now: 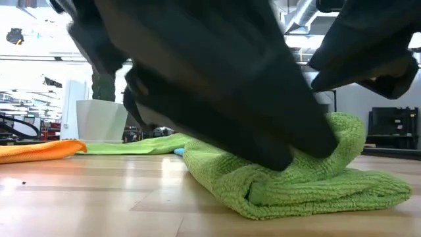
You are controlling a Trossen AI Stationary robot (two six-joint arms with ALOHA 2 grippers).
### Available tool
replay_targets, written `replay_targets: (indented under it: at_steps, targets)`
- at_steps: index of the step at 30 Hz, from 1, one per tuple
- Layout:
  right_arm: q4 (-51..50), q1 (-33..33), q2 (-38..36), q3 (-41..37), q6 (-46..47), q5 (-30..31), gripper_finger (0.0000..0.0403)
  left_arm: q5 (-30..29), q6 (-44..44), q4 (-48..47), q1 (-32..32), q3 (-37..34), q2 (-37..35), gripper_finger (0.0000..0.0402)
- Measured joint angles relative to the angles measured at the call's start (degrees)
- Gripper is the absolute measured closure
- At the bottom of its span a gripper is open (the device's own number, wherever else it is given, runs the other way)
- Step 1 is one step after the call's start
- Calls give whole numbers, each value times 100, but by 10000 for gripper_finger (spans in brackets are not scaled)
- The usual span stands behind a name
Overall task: Fold microfiber towels
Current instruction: Fold the right green towel
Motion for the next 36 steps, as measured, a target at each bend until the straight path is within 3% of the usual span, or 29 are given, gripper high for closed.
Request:
replay_targets:
  at_steps: [6,14,20,36]
  targets:
    - [-44,-252,149,-17,-61,-55,276,-46,-211,-397,-32,-11,37,278]
    - [441,-483,684,1,-151,-679,276,-109,-216,-484,-32,-11,40,278]
    - [322,-522,717,-7,15,-661,281,-81,-219,-598,-32,-11,40,278]
    - [269,-500,685,4,139,-685,393,176,-221,-682,-21,-11,-15,278]
